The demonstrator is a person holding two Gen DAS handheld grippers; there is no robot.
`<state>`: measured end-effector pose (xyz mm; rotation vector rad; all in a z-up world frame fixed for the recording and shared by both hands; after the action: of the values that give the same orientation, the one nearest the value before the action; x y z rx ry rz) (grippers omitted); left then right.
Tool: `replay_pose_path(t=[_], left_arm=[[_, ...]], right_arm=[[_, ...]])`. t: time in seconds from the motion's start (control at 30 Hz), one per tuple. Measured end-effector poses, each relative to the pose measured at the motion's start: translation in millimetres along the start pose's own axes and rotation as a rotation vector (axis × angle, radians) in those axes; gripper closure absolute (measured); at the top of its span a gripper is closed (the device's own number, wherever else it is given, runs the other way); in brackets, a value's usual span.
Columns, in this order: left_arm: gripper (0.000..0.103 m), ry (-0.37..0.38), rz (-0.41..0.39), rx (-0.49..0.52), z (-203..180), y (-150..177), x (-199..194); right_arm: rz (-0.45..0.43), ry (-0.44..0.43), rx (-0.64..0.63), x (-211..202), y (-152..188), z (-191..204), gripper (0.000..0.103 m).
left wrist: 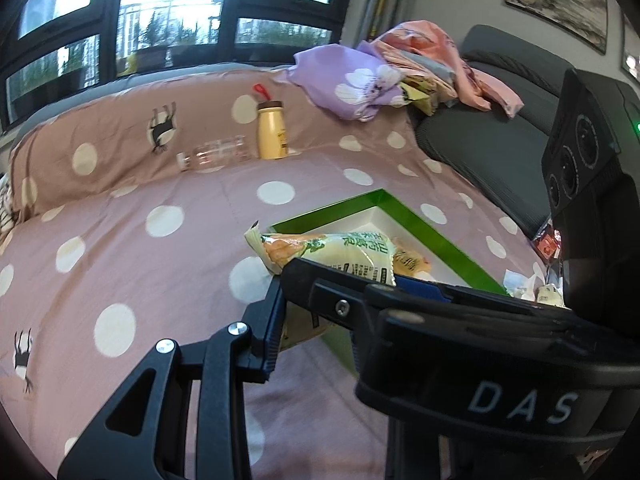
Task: Organize snacks
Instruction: 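Carry the corn snack pack toward the green-rimmed box with the right gripper, then lower the corn snack pack into the box and open the right gripper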
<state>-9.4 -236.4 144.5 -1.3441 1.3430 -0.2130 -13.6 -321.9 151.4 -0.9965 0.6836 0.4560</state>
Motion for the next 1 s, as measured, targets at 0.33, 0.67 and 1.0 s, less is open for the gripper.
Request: replay_pose_path(t=[0.33,0.67,1.0], left_arm=[[0.076,0.06,0.039,0.048,-23,-9,30],[0.076,0.096,0.071,0.064,-34,-11,51],[0.076,0.15,0.108,0.062,-37,-10,69]], right_arm=[[-0.016,0.033,0.101,-7,-8,-44,0.048],[-0.006,0.054,0.157,-4,-11,-71,0.048],[0.017,0.086,0.209,2,-11,-92,0.048]])
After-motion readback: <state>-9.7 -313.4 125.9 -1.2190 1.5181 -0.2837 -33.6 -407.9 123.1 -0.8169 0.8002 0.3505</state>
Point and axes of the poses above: each gripper's, at about its wrist camera, not at the fingertips, and x roughly the way its jaws point, z to its left, y to its underside, the point moved 2 cm from there along x, roughly the way its jaws point, and after that the axes turned 15 degrees about y, right-handed, at the moved point
